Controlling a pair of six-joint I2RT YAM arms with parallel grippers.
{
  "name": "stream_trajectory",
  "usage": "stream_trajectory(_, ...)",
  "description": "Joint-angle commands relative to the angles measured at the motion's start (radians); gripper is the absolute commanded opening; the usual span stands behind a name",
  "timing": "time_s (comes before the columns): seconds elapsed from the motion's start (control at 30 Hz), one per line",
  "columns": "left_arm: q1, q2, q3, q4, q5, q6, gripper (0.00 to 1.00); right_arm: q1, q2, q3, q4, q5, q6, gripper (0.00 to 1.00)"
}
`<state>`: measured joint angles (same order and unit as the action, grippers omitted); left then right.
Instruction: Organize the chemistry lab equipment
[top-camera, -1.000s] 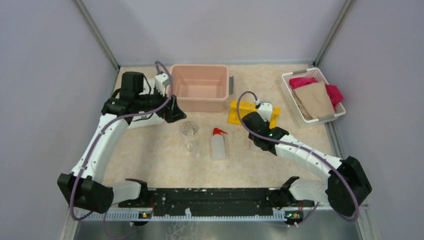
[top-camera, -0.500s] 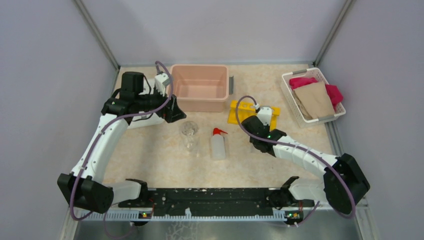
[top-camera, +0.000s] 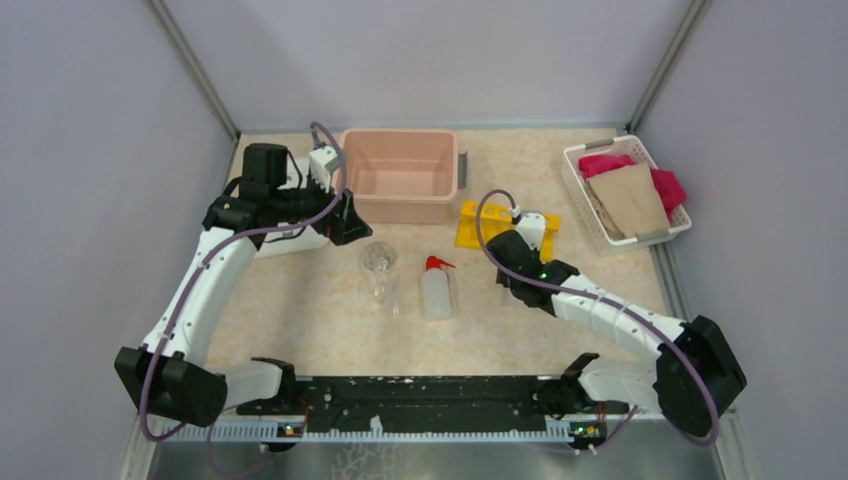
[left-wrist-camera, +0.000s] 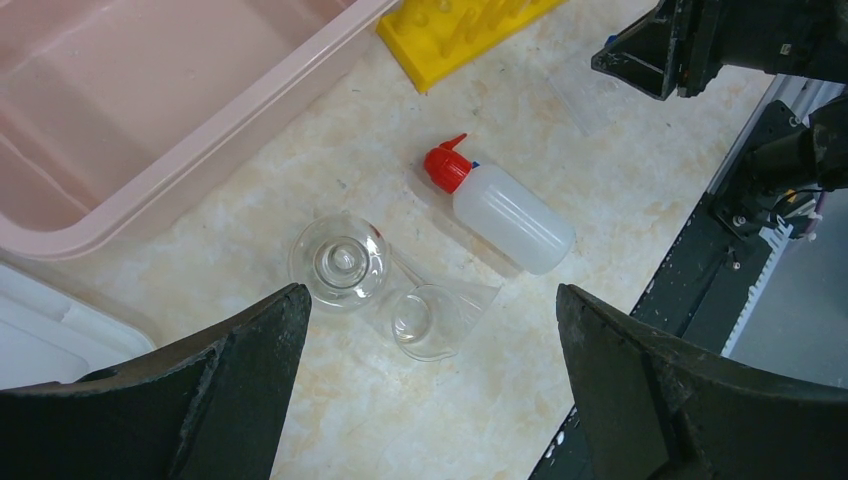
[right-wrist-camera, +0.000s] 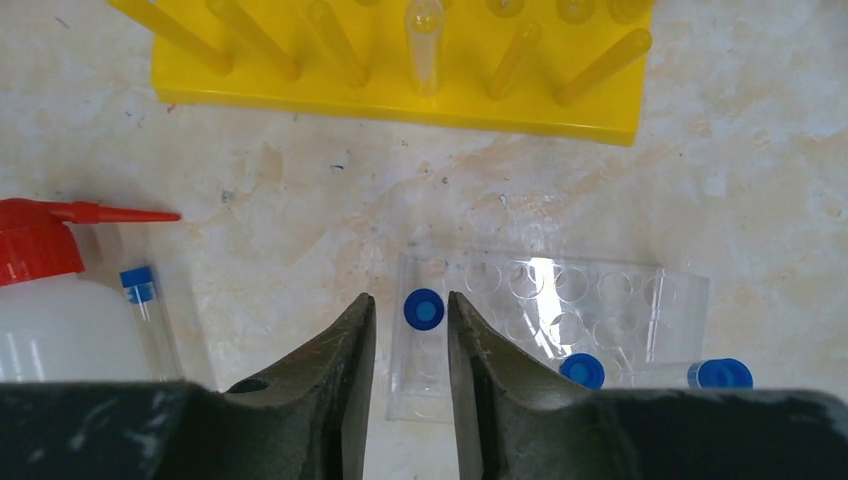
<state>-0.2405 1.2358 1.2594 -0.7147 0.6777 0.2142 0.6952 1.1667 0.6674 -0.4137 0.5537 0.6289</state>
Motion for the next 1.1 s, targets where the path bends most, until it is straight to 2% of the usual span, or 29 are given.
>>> stream_trajectory(0.0, -0.003, -0.007, 0.012, 0.023, 0.0, 0.01, 0.99, -0.012, -0.06, 0.074, -0.011, -0.026, -0.008, 0.36)
stream_trajectory(0.2, -0.003, -0.005, 0.023, 0.022, -0.011, 0.007, 0.99, -0.012, -0.089, 0.195, -0.107, -0.012, -0.02, 0.38)
stream_trajectory(0.33, 0.001, -0.006, 0.025, 0.025, -0.071, -0.025, 0.99, -0.007, -0.099, 0.241, -0.093, -0.085, -0.011, 0.29)
stream_trajectory(0.57, 0.01, -0.018, 0.018, 0.03, -0.077, -0.035, 0.99, 0.101, 0.123, 0.334, -0.084, -0.173, 0.006, 0.28)
stream_trajectory(0.7, 0.01, -0.019, 0.025, 0.023, -0.09, -0.034, 0.99, 0.12, 0.267, 0.367, -0.07, -0.236, 0.038, 0.28)
stream_trajectory(0.9, 0.012, -0.02, 0.032, 0.016, -0.089, -0.029, 0.99, 0.136, 0.355, 0.364, -0.03, -0.275, 0.043, 0.28)
stream_trajectory(1.07, 0.012, -0.013, 0.031, 0.02, -0.087, -0.03, 0.99, 0.184, 0.421, 0.392, -0.021, -0.289, 0.047, 0.33)
